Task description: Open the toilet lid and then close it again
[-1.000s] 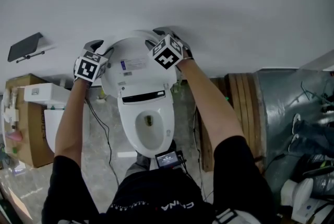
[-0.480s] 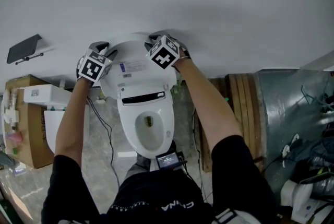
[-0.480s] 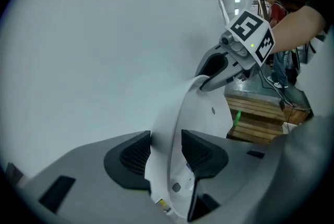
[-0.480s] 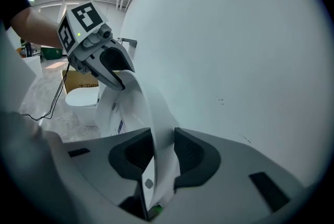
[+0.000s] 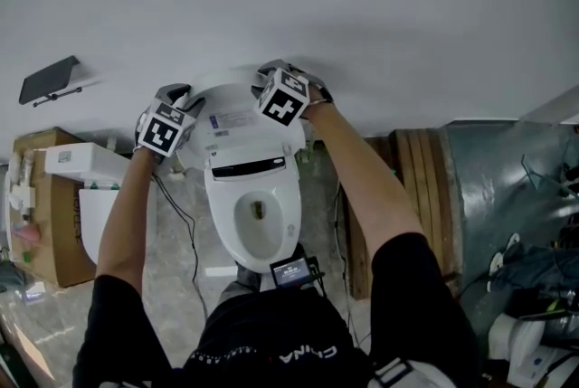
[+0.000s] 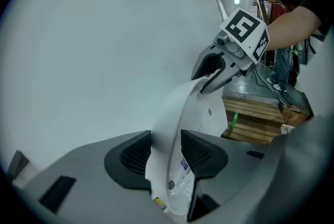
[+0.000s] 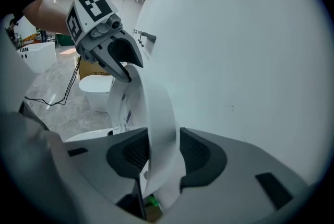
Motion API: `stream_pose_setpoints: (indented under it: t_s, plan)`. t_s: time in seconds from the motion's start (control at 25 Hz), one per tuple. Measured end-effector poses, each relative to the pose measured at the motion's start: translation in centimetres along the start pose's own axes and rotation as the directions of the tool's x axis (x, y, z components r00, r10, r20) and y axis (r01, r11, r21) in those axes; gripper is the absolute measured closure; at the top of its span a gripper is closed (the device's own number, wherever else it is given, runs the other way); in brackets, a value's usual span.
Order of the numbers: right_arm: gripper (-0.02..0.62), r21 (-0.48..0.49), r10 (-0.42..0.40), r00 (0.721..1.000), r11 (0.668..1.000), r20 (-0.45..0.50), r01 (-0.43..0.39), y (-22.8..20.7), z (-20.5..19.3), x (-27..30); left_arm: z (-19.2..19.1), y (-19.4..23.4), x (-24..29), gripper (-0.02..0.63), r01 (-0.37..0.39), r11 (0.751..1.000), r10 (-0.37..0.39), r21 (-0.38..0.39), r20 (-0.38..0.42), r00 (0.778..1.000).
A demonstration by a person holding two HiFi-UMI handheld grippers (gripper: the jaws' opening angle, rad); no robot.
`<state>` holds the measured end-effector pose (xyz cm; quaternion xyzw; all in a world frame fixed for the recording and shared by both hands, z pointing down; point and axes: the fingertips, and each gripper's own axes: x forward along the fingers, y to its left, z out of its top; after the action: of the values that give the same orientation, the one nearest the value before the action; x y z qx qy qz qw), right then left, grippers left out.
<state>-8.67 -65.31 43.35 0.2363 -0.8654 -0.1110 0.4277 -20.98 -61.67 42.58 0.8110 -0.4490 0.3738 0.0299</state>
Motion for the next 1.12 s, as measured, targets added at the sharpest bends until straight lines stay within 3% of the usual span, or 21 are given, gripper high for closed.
stream_pose_setpoints:
  t_s: [0.12,0.28,0.48,0.68,1.12]
  plan:
    - [0.413,-0.019,0.028,1.000,0.999,-0.002,-0.028,0.9,0.2,-0.6,-0.1,-1.1,-1.1,0.423,-0.004,1.000,0.004,0.000,0.004,1.000]
    - [0.413,-0.029,0.072,0.997,0.997,0.008,-0.071,3.2,0.2,-1.4,-0.5,-3.0,-2.9,0.425,0.008,1.000,-0.008,0.023,0.015,1.000]
    - [0.423,-0.077,0.093,0.996,0.993,0.005,-0.092,6.9,-0.3,-3.3,-2.1,-5.7,-5.3,0.428,0.037,0.992,-0.037,0.118,0.003,0.999]
    - [0.416,-0.118,0.119,0.993,0.986,0.003,-0.118,10.7,-1.6,-5.5,-3.5,-9.1,-7.2,0.426,0.055,0.969,-0.046,0.243,-0.042,0.998]
    - [0.388,-0.204,0.142,0.988,0.971,0.064,-0.126,18.5,-4.8,-8.9,-7.3,-16.9,-10.0,0.423,0.099,0.941,-0.069,0.325,-0.103,0.992]
